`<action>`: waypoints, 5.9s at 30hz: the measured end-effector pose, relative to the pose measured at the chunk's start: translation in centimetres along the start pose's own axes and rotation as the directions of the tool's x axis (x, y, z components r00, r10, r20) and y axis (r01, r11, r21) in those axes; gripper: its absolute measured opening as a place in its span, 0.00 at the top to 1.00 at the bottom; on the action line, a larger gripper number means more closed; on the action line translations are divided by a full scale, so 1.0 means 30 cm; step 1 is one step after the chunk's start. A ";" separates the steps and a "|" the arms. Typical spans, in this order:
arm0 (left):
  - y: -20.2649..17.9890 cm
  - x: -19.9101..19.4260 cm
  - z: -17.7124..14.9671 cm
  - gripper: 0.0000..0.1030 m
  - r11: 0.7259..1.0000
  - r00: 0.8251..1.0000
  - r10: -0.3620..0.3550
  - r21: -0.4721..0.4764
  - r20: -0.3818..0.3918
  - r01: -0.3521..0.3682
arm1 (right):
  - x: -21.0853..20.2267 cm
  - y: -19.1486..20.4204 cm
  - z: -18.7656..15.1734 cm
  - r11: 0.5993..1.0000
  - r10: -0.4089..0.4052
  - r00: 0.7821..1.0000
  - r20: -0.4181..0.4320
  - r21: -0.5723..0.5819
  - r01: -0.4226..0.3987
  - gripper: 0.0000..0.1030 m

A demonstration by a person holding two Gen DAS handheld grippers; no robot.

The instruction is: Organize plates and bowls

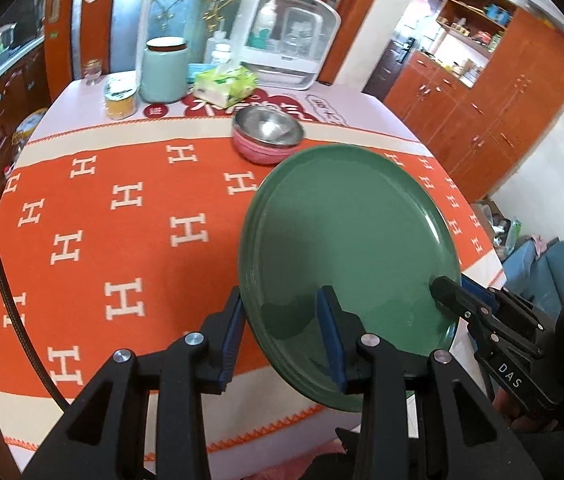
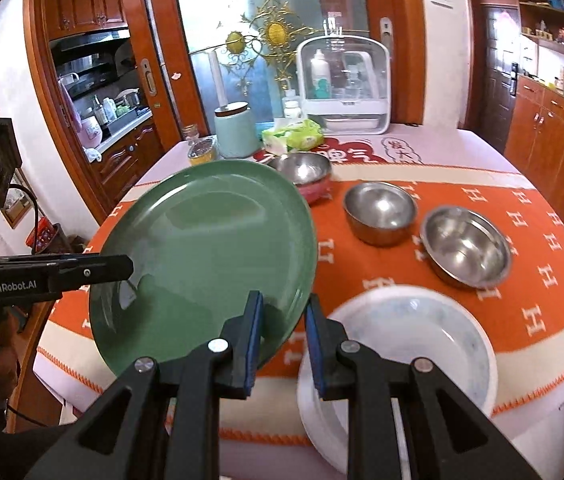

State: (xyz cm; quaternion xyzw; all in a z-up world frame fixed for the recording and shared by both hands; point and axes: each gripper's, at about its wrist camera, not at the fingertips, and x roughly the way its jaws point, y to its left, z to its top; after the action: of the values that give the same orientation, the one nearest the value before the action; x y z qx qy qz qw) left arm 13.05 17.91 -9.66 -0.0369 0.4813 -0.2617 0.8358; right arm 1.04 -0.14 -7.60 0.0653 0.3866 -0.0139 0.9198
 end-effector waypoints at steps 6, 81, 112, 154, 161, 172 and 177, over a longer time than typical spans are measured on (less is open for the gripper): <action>-0.105 0.015 -0.051 0.67 0.998 0.999 -0.011 0.062 -0.036 0.013 | -0.071 -0.061 -0.081 0.997 -0.035 0.999 -0.015 0.064 0.036 0.80; -0.731 0.463 0.027 0.47 0.974 0.981 0.183 -0.125 -0.061 -0.190 | 0.109 -0.708 -0.059 0.911 0.132 0.957 -0.259 -0.348 -0.220 0.80; -0.766 0.870 0.326 0.32 0.958 0.952 0.228 -0.126 -0.204 -0.256 | 0.393 -1.024 0.158 0.986 0.106 0.978 -0.181 -0.111 -0.128 0.57; -0.809 0.983 0.316 0.76 0.982 0.956 0.112 -0.117 -0.271 -0.148 | 0.412 -1.030 0.165 0.985 0.117 0.977 -0.178 -0.105 -0.137 0.69; -0.840 0.879 0.296 0.76 0.987 0.968 0.092 -0.107 -0.234 -0.120 | 0.328 -1.002 0.182 0.984 0.098 0.987 -0.127 -0.137 -0.115 0.69; -0.857 0.678 0.221 0.76 0.983 0.985 0.112 -0.128 -0.127 -0.129 | 0.223 -0.919 0.171 0.974 0.129 0.987 -0.100 -0.173 -0.145 0.69; -0.836 0.591 0.176 0.76 0.980 0.987 0.134 -0.136 -0.089 -0.145 | 0.183 -0.845 0.151 0.972 0.143 0.985 -0.095 -0.173 -0.158 0.69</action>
State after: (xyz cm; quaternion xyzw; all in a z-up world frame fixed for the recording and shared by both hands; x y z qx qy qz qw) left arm 14.41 -13.07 -12.89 -0.0518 0.5330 -0.1689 0.8274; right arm 6.18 -25.73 -11.15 0.0116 0.4177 0.0938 0.9037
